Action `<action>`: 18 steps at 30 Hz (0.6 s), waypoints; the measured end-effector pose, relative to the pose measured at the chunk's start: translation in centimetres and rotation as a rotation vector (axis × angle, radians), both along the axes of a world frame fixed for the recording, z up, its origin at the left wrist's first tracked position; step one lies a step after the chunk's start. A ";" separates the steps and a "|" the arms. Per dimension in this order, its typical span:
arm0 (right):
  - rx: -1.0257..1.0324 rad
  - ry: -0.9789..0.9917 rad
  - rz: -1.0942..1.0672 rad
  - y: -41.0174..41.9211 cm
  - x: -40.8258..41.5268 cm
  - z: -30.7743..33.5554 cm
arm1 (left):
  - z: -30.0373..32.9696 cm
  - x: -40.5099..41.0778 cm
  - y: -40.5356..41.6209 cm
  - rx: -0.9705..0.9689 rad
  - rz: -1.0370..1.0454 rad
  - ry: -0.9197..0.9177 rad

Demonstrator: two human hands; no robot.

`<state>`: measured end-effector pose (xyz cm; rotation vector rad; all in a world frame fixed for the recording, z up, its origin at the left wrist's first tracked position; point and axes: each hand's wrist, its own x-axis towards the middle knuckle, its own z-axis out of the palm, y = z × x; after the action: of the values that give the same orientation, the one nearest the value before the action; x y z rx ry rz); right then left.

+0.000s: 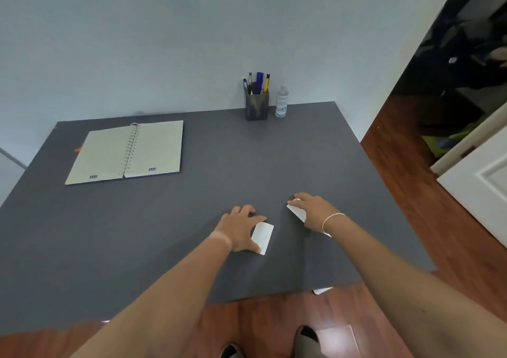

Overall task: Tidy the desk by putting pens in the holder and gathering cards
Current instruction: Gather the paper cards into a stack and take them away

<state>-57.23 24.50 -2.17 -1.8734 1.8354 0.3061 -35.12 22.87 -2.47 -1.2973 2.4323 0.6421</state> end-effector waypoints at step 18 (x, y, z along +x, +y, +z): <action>0.003 0.021 0.172 -2.8 -0.6 -0.4 | -0.1 -0.9 -0.2 0.056 0.435 0.210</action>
<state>-57.86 21.67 -2.61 -2.0370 1.6888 0.3892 -36.06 22.63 -2.59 -1.8372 2.2751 0.9934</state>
